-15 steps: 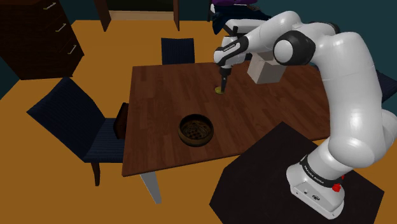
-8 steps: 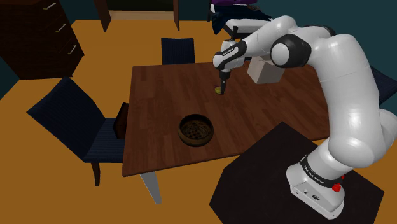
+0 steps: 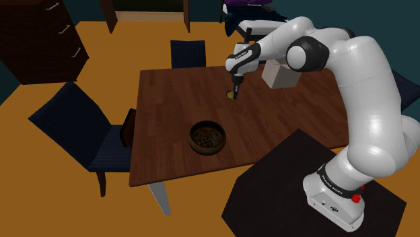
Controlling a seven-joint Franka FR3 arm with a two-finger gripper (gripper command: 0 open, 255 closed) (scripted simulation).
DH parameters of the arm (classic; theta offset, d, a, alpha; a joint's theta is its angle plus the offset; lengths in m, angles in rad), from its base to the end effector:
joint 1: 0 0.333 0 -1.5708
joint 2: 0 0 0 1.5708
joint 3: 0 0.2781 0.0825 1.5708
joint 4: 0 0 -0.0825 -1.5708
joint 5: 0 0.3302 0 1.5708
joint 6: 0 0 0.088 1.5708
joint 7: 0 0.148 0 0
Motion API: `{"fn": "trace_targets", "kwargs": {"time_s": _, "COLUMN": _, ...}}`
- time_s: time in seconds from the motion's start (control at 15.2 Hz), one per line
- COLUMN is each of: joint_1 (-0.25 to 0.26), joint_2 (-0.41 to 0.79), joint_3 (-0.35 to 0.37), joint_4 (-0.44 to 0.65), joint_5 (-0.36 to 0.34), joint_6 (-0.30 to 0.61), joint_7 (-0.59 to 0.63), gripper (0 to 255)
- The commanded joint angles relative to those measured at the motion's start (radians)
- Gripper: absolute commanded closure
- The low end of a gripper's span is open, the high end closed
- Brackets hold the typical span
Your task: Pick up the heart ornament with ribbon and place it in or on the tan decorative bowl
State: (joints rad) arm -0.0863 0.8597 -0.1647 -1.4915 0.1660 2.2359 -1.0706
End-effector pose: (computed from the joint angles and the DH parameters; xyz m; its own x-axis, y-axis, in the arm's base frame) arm 0.6148 -0.1368 0.1263 0.7221 0.6898 -0.0530 0.6849 -0.7235 -0.0860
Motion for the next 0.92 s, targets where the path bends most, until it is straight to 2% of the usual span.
{"fn": "trace_targets", "kwargs": {"time_s": 0.0, "joint_1": 0.0, "joint_2": 0.0, "joint_3": 0.0, "joint_4": 0.0, "joint_5": 0.0, "joint_6": 0.0, "joint_7": 0.0, "gripper": 255}}
{"fn": "trace_targets", "kwargs": {"time_s": 0.33, "joint_1": 0.0, "joint_2": 0.0, "joint_3": 0.0, "joint_4": 0.0, "joint_5": 0.0, "joint_6": 0.0, "joint_7": 0.0, "gripper": 255}}
{"fn": "trace_targets", "kwargs": {"time_s": 0.4, "joint_1": 0.0, "joint_2": 0.0, "joint_3": 0.0, "joint_4": 0.0, "joint_5": 0.0, "joint_6": 0.0, "joint_7": 0.0, "gripper": 0}}
{"fn": "trace_targets", "kwargs": {"time_s": 0.66, "joint_1": 0.022, "joint_2": 0.127, "joint_3": -0.045, "joint_4": 0.216, "joint_5": 0.039, "joint_6": -0.024, "joint_7": 0.232, "gripper": 0}}
{"fn": "trace_targets", "kwargs": {"time_s": 0.86, "joint_1": 0.021, "joint_2": 0.245, "joint_3": -0.084, "joint_4": 0.425, "joint_5": 0.061, "joint_6": -0.07, "joint_7": 0.412, "gripper": 0}}
